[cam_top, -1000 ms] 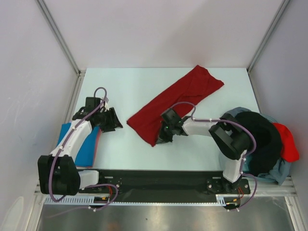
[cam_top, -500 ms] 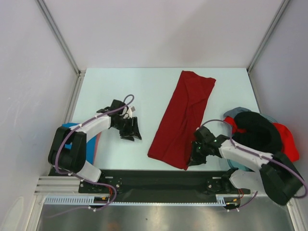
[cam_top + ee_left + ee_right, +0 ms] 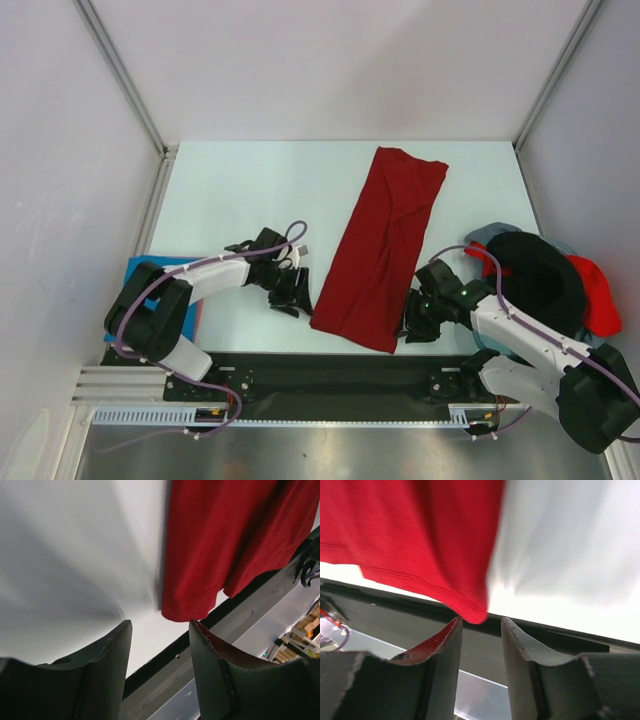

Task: Fold and stack the t-shirts
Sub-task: Fold the tshirt

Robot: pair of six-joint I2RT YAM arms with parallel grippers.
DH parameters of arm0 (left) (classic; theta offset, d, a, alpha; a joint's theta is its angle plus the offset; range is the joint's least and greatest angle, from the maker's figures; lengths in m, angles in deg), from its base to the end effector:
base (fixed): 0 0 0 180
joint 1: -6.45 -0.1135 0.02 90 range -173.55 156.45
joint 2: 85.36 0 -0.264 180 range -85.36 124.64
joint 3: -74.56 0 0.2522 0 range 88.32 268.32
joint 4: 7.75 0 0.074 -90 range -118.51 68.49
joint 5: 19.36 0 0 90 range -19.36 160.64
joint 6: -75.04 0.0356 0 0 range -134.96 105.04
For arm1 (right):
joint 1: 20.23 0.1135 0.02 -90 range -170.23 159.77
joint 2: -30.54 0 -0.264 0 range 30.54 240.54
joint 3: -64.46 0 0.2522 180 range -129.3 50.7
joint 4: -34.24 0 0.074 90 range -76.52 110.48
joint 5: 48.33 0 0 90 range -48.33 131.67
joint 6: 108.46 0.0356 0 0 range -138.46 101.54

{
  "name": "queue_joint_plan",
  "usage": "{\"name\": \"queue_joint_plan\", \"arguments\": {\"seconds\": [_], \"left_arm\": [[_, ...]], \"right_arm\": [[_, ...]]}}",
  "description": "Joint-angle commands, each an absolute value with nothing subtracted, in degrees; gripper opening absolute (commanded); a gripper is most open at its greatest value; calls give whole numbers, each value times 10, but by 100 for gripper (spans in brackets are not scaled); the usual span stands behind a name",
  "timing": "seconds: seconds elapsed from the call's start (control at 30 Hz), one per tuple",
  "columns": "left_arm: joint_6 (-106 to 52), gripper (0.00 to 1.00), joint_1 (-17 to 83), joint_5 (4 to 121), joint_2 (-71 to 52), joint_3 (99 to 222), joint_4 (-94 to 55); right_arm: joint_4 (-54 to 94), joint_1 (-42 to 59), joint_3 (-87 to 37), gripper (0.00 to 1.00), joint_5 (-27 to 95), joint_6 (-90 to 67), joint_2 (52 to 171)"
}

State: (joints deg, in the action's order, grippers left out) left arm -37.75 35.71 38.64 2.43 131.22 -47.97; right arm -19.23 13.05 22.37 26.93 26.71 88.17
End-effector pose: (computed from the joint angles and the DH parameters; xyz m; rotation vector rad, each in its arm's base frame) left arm 0.2168 -0.1431 0.1482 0.3043 2.9290 -0.9699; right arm 0.1292 0.0956 0.1677 0.2354 2.9429 0.6415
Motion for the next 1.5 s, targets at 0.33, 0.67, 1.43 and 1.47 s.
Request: {"name": "queue_joint_plan", "arguments": {"seconds": [0.33,0.67,1.43,1.47], "left_arm": [[-397,51,406,398,104,1324,-427],[-404,0,413,408,98,1290,-423],[-390,53,427,425,-10,1322,-491],[-390,53,427,430,-22,1326,-497]], "right_arm": [[-162,38,170,54,273,224,923],[-105,-58,96,56,259,180,1051],[-19,-218,-480,61,331,147,1566],[-22,-218,-495,61,336,148,1579]]}}
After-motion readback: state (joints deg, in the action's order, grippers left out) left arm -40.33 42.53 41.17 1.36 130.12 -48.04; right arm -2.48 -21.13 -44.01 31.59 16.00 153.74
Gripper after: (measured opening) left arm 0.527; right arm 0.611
